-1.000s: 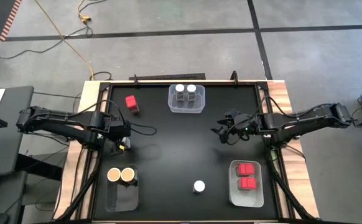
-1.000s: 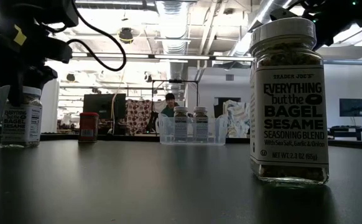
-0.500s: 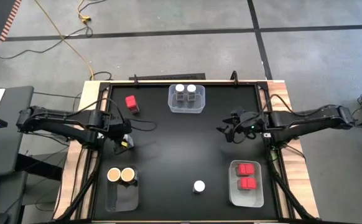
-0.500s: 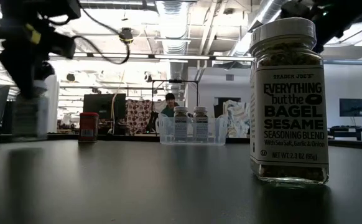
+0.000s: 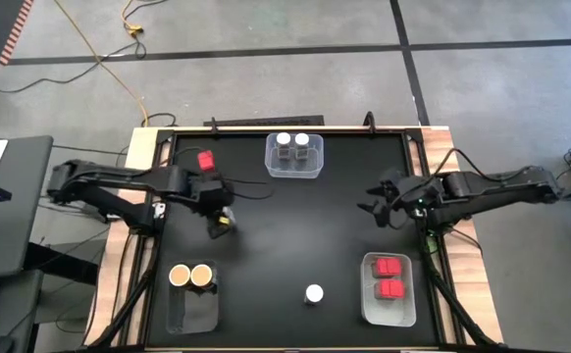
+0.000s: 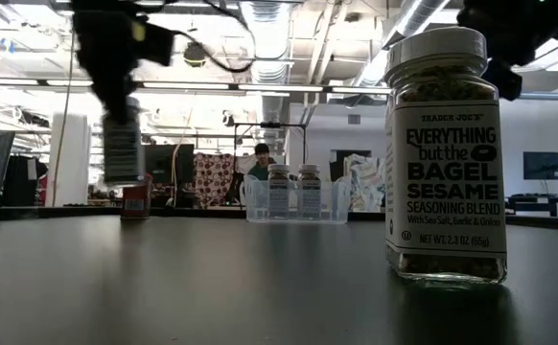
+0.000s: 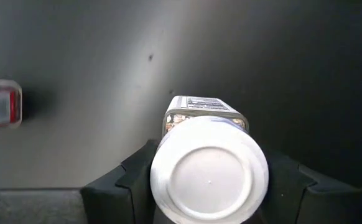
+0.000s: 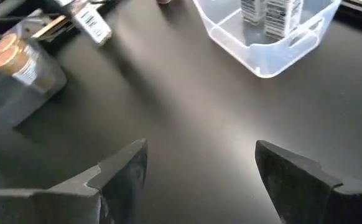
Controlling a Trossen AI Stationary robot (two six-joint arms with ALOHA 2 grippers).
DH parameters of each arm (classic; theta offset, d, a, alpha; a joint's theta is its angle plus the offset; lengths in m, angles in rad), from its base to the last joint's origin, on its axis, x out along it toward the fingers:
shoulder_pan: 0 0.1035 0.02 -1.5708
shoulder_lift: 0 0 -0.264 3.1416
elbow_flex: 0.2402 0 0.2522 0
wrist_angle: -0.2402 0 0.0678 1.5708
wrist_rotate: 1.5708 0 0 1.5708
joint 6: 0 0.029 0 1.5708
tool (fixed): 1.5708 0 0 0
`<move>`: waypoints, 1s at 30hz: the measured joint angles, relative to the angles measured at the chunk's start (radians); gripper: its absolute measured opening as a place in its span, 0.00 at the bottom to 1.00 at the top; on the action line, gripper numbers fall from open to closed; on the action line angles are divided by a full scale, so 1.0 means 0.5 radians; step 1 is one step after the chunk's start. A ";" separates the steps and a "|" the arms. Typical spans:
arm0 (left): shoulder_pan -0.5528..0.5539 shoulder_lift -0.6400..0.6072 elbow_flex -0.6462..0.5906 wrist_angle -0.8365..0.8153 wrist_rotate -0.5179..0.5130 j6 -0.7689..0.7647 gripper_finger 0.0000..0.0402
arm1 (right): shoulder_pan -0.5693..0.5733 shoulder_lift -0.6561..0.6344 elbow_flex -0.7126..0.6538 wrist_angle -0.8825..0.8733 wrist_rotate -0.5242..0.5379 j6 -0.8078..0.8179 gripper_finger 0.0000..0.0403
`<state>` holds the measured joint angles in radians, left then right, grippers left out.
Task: Sort spices by type
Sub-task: Put the left white spice bottle into the transparent bin
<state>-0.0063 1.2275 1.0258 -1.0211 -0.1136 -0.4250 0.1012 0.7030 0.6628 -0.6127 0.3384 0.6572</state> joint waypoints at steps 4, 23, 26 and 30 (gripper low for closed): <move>0.001 0.241 0.280 -0.004 -0.007 0.075 0.50 | 0.058 -0.025 0.000 -0.184 0.000 0.009 0.80; 0.507 1.058 1.669 -0.140 0.099 0.765 0.50 | 0.243 -0.021 0.000 -0.405 0.006 0.138 0.80; 0.641 1.185 1.755 -0.130 0.231 0.926 0.50 | 0.243 -0.021 0.000 -0.405 0.006 0.163 0.80; 0.792 1.324 1.866 -0.131 0.323 1.130 0.50 | 0.243 -0.021 0.000 -0.404 0.007 0.191 0.80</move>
<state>0.3899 1.8895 1.9587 -1.0866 0.0480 0.1398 0.2225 0.6926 0.6628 -0.8146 0.3420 0.7528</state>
